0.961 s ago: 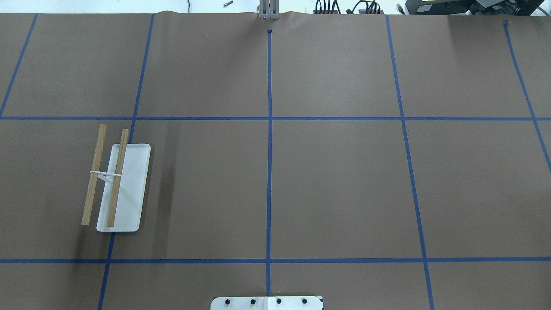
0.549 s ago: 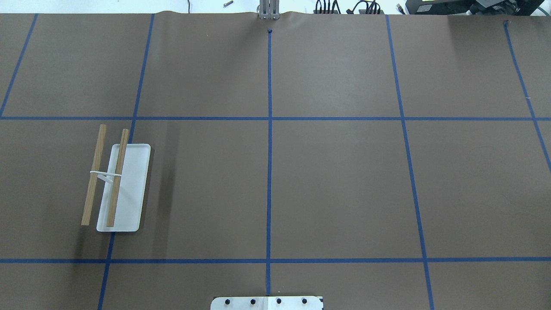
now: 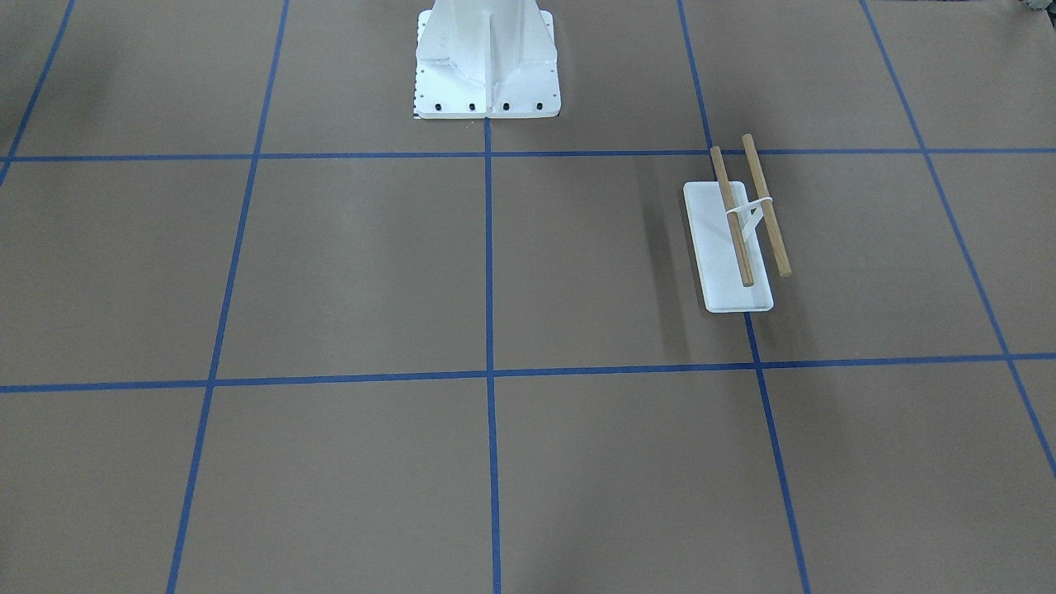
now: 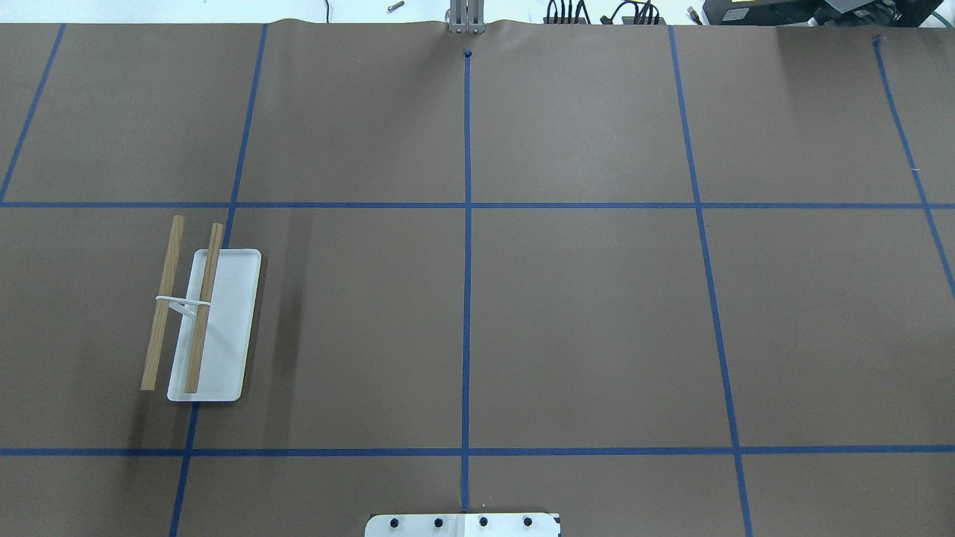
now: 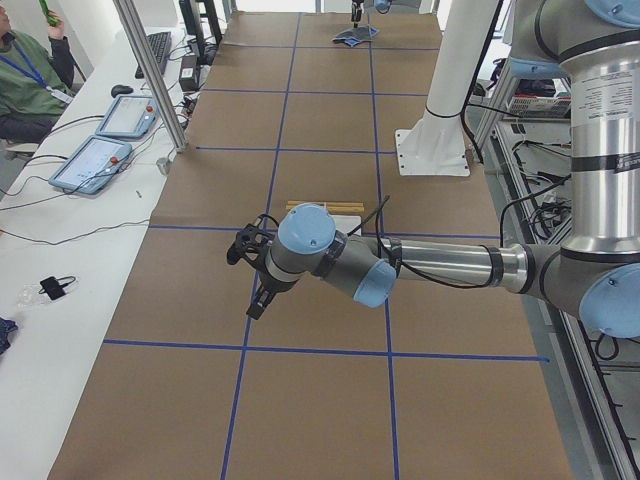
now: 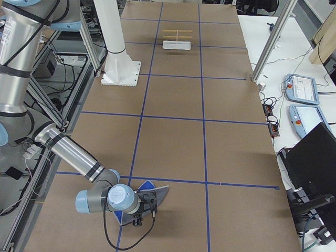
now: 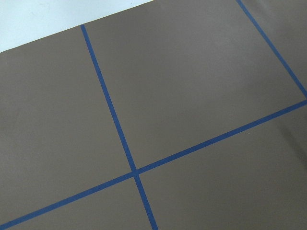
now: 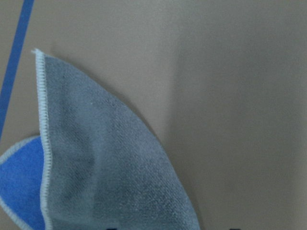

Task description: Hang towel on rack

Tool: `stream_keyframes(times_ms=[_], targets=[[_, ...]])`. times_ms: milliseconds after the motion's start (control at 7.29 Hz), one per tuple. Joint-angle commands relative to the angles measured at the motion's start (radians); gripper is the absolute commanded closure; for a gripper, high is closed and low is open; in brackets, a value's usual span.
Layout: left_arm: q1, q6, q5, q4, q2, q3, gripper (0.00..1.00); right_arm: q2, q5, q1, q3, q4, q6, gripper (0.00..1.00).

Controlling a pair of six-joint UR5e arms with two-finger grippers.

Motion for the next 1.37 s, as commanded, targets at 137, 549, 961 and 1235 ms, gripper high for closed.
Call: stream_keyframes(times_ms=[137, 549, 961, 1235], targets=[[0.000, -0.002, 0.001, 0.000, -0.004, 0.001, 0.01, 0.002, 0.000, 0.000, -0.032, 0.000, 0.000, 0.29], [0.000, -0.002, 0.001, 0.000, -0.004, 0.001, 0.01, 0.000, 0.001, 0.000, -0.085, 0.038, -0.001, 0.30], [-0.002, -0.002, 0.000, 0.000, -0.004, 0.001, 0.01, 0.003, 0.005, 0.000, -0.115, 0.078, 0.016, 0.87], [-0.002, -0.002, 0.000, -0.002, 0.000, 0.000, 0.01, 0.005, 0.008, 0.000, -0.107, 0.080, 0.008, 1.00]])
